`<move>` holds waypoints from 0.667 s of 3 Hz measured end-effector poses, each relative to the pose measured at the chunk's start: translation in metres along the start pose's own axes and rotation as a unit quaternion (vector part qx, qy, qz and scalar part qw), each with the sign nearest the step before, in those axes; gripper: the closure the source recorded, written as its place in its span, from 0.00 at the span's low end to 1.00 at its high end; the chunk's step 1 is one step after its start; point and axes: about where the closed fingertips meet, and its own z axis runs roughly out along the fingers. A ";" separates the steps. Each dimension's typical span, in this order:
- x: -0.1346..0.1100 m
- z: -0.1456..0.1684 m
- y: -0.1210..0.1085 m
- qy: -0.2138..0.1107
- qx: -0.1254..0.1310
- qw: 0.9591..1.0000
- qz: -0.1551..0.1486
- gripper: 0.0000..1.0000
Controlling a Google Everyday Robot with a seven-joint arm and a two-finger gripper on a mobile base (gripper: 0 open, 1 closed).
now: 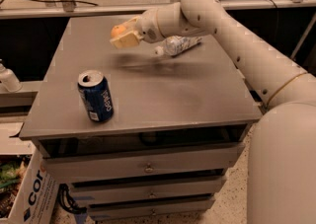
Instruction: Move orange near pepsi can
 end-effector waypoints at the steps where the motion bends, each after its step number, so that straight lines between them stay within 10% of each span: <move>1: -0.002 -0.021 0.042 -0.004 -0.074 0.997 -0.011 1.00; 2: -0.002 -0.020 0.042 -0.004 -0.074 0.997 -0.011 1.00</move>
Offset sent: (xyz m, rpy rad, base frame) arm -0.0343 -0.0075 0.0066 0.0052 0.0206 0.1050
